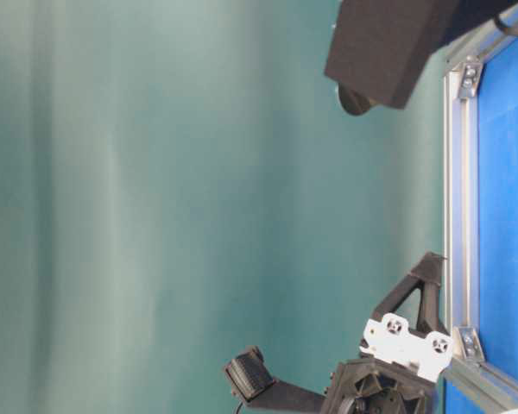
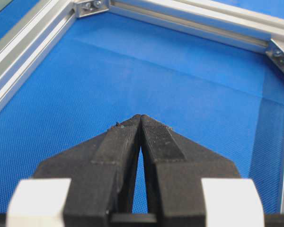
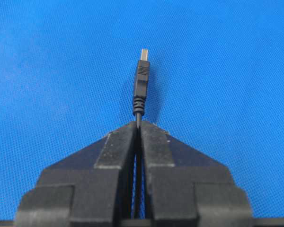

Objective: Insert the wire through the string loop located on the left side.
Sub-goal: 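Close the right gripper on the cable just behind the USB plug, then carry the cable plug with the right gripper toward the white zip-tie loop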

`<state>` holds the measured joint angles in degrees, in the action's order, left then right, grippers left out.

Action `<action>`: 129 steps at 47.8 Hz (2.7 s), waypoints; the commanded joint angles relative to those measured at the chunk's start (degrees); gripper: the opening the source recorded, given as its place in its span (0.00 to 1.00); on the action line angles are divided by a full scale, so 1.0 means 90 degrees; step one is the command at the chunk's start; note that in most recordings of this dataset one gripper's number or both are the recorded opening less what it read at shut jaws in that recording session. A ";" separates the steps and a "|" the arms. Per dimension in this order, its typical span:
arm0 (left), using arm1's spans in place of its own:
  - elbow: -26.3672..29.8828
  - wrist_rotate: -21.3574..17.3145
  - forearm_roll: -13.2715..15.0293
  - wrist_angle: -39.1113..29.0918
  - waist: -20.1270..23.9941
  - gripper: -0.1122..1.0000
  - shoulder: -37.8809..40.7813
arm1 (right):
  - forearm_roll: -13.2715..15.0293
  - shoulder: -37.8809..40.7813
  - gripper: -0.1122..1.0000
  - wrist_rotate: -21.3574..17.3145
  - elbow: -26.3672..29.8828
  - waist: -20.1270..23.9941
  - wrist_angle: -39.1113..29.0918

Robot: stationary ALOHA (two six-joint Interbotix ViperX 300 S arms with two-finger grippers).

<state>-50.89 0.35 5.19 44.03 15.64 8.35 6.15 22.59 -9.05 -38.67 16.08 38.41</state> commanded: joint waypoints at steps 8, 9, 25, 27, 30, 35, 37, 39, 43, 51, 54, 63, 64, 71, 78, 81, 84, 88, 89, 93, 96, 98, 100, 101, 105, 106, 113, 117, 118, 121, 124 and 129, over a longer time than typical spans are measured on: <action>0.0039 0.0010 -0.0010 0.0029 0.0000 0.10 -0.0215 | 0.0010 -0.0762 0.10 -0.0020 -0.0020 0.0020 -0.0488; 0.0039 0.0010 -0.0010 0.0039 0.0000 0.10 -0.0215 | 0.0010 -0.0830 0.10 -0.0010 -0.0020 0.0020 -0.0566; 0.0039 0.0020 -0.0010 0.0039 0.0000 0.10 -0.0215 | 0.0010 -0.1846 0.10 0.0088 -0.0068 -0.0020 -0.1729; 0.0039 0.0020 -0.0010 0.0039 -0.0010 0.10 -0.0215 | 0.0010 -0.1855 0.10 0.0088 -0.0068 -0.0020 -0.1738; 0.0039 0.0020 -0.0010 0.0039 -0.0020 0.10 -0.0215 | 0.0010 -0.1855 0.10 0.0088 -0.0068 -0.0020 -0.1738; 0.0029 0.0020 -0.0020 0.0029 -0.0029 0.10 -0.0215 | 0.0010 -0.1855 0.10 0.0088 -0.0078 -0.0020 -0.1738; 0.0039 0.0020 -0.0010 0.0029 -0.0029 0.10 -0.0215 | 0.0010 -0.1855 0.10 0.0088 -0.0078 -0.0020 -0.1738; 0.0029 0.0020 -0.0020 0.0029 -0.0029 0.10 -0.0215 | 0.0010 -0.1855 0.10 0.0098 -0.0078 -0.0020 -0.1738; 0.0039 0.0020 -0.0010 0.0029 -0.0039 0.10 -0.0215 | 0.0010 -0.1855 0.10 0.0088 -0.0078 -0.0020 -0.1729; 0.0029 0.0020 -0.0010 0.0029 -0.0039 0.10 -0.0215 | 0.0020 -0.1855 0.10 0.0098 -0.0078 -0.0020 -0.1729; 0.0029 0.0020 -0.0010 0.0039 -0.0039 0.10 -0.0215 | 0.0020 -0.1855 0.10 0.0098 -0.0078 -0.0020 -0.1729; 0.0020 0.0020 -0.0010 0.0029 -0.0029 0.10 -0.0215 | 0.0010 -0.1855 0.10 0.0098 -0.0078 -0.0020 -0.1709; 0.0020 0.0020 -0.0010 0.0029 -0.0039 0.10 -0.0215 | 0.0010 -0.1855 0.10 0.0098 -0.0078 -0.0020 -0.1709; 0.0020 0.0020 -0.0010 0.0029 -0.0029 0.10 -0.0215 | 0.0020 -0.1855 0.10 0.0098 -0.0078 -0.0020 -0.1709; 0.0020 0.0020 -0.0020 0.0029 -0.0039 0.10 -0.0215 | 0.0010 -0.1855 0.10 0.0098 -0.0078 -0.0020 -0.1709; 0.0020 0.0020 -0.0010 0.0029 -0.0039 0.10 -0.0215 | 0.0010 -0.1855 0.10 0.0098 -0.0068 -0.0020 -0.1699; 0.0020 0.0020 -0.0010 0.0029 -0.0039 0.10 -0.0215 | 0.0010 -0.1855 0.10 0.0098 -0.0078 -0.0020 -0.1709; 0.0020 0.0020 -0.0010 0.0029 -0.0039 0.10 -0.0215 | 0.0010 -0.1855 0.10 0.0098 -0.0078 -0.0020 -0.1709; 0.0020 0.0020 -0.0010 0.0039 -0.0039 0.10 -0.0215 | 0.0010 -0.1855 0.10 0.0098 -0.0078 -0.0020 -0.1709; 0.0020 0.0020 -0.0020 0.0029 -0.0039 0.10 -0.0215 | 0.0010 -0.1855 0.10 0.0098 -0.0078 -0.0020 -0.1699; 0.0020 0.0020 -0.0010 0.0029 -0.0039 0.10 -0.0215 | 0.0010 -0.1855 0.10 0.0098 -0.0078 -0.0020 -0.1709; 0.0020 0.0020 -0.0010 0.0039 -0.0039 0.10 -0.0215 | 0.0010 -0.1855 0.10 0.0098 -0.0078 -0.0029 -0.1709; 0.0020 0.0020 -0.0010 0.0029 -0.0039 0.10 -0.0215 | 0.0020 -0.1855 0.10 0.0098 -0.0078 -0.0049 -0.1709; 0.0020 0.0020 -0.0010 0.0039 -0.0039 0.10 -0.0215 | 0.0010 -0.1855 0.10 0.0098 -0.0078 -0.0059 -0.1709; 0.0020 0.0020 -0.0010 0.0039 -0.0039 0.10 -0.0215 | 0.0010 -0.1855 0.10 0.0098 -0.0088 -0.0127 -0.1709; 0.0020 0.0020 -0.0020 0.0029 -0.0039 0.10 -0.0215 | 0.0010 -0.1855 0.10 0.0098 -0.0088 -0.0156 -0.1709; 0.0020 0.0020 -0.0010 0.0039 -0.0039 0.10 -0.0215 | 0.0010 -0.1855 0.10 0.0098 -0.0088 -0.0410 -0.1729; 0.0020 0.0020 -0.0020 0.0029 -0.0049 0.10 -0.0215 | 0.0010 -0.1855 0.10 0.0098 -0.0088 -0.0615 -0.1729; 0.0020 0.0020 -0.0020 0.0029 -0.0059 0.10 -0.0215 | 0.0010 -0.1855 0.10 0.0098 -0.0088 -0.0664 -0.1738; 0.0020 0.0020 -0.0020 0.0039 -0.0078 0.10 -0.0215 | 0.0010 -0.1855 0.10 0.0098 -0.0117 -0.0889 -0.1738; 0.0020 0.0020 -0.0020 0.0029 -0.0088 0.10 -0.0215 | -0.0010 -0.1855 0.10 0.0098 -0.0146 -0.1084 -0.1738; 0.0020 0.0020 -0.0010 0.0039 -0.0107 0.10 -0.0215 | -0.0010 -0.1855 0.10 0.0088 -0.0195 -0.1416 -0.1738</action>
<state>-51.06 0.44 5.19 44.03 15.03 8.44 6.15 7.56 -8.26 -40.69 5.10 22.59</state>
